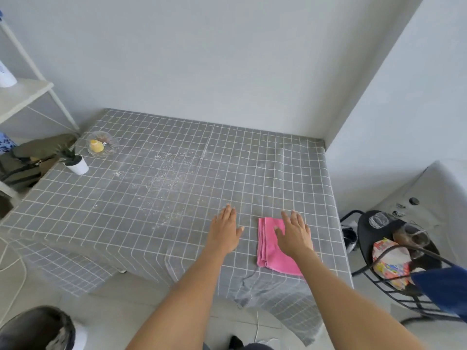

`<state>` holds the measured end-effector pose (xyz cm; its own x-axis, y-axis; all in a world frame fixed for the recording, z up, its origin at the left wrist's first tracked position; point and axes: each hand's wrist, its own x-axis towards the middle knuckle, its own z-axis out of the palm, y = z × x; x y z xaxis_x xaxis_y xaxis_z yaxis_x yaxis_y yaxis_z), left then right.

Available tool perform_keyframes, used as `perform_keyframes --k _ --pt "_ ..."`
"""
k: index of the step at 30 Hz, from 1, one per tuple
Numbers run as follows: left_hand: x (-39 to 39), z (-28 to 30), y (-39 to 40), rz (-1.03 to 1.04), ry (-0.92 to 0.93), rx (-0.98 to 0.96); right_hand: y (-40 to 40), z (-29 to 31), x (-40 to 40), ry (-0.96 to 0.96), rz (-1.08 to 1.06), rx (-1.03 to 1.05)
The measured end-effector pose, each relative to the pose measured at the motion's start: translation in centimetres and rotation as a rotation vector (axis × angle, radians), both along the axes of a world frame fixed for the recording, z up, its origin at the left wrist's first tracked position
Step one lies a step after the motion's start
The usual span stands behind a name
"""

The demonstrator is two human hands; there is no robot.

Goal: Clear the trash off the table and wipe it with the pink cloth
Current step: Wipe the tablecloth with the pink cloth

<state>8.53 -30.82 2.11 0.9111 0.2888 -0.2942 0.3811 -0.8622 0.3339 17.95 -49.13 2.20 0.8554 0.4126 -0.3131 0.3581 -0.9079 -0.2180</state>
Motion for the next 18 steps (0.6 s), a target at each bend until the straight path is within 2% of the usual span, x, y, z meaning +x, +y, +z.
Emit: perform_keyframes --k 7,14,18 --pt "-1.5 -2.7 -7.9 -0.136 0.056 0.016 -7.0 -2.9 -2.6 0.084 0.016 -0.069" --pt "-1.7 -3.8 -10.2 -0.235 0.030 0.087 -11.1 -4.6 -3.9 0.055 0.150 -0.043" --pt "-1.7 -4.3 -11.0 -0.285 0.085 0.082 -11.7 -5.0 -3.6 0.052 0.212 -0.034"
